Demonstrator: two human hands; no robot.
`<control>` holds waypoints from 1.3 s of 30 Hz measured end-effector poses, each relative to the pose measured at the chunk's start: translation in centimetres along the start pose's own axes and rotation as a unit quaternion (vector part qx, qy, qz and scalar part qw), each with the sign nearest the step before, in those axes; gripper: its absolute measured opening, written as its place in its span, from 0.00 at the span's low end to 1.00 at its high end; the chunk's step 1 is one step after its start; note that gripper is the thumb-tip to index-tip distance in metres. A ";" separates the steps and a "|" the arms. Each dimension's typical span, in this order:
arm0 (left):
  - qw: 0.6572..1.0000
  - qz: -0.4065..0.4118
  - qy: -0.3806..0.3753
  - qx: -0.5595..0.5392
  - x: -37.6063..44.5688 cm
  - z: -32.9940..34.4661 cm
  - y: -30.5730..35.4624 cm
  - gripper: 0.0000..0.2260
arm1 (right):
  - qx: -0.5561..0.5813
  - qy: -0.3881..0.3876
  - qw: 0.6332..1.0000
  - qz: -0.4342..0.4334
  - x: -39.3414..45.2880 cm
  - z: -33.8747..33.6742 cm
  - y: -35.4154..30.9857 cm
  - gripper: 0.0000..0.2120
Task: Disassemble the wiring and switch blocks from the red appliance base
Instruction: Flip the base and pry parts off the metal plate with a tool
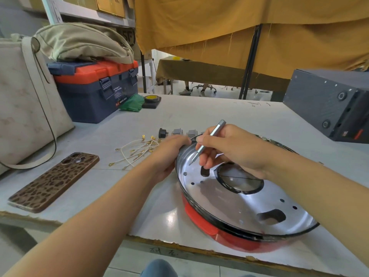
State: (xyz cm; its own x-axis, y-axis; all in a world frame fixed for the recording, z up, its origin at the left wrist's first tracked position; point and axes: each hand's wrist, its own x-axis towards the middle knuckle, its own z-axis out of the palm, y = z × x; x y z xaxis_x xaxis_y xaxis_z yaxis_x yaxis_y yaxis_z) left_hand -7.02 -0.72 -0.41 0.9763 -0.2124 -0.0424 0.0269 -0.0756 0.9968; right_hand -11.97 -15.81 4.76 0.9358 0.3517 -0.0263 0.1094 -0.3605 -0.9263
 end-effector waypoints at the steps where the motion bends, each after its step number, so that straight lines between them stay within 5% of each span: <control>1: 1.000 0.004 -0.003 -0.011 0.2 0.1 -0.1 0.07 | -0.004 0.003 1.000 0.001 0.2 0.2 0.1 0.11; 10: 0.988 0.007 -0.080 -0.133 1.0 0.0 -1.8 0.07 | -0.009 0.022 1.000 0.017 1.4 1.4 1.4 0.10; 21: 0.987 0.037 -0.090 -0.130 1.2 -0.1 -2.2 0.08 | -0.099 0.016 0.995 -0.009 1.5 1.4 1.0 0.11; 30: 0.982 0.109 -0.116 -0.098 1.0 -0.2 -2.3 0.23 | -0.224 0.031 0.973 -0.053 2.0 2.1 -0.7 0.17; 39: 0.981 0.113 -0.118 -0.103 0.6 -0.1 -2.0 0.25 | -0.252 0.048 0.966 -0.044 2.8 2.4 -0.8 0.16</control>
State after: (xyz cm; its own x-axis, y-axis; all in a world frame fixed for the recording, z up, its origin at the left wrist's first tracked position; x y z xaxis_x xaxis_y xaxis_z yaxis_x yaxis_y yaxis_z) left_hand -6.46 -0.61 -2.39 0.8864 -0.4217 0.1909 -0.1183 0.1924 0.9742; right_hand -10.25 -12.46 4.50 0.9395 0.3273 0.1013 0.3165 -0.7156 -0.6227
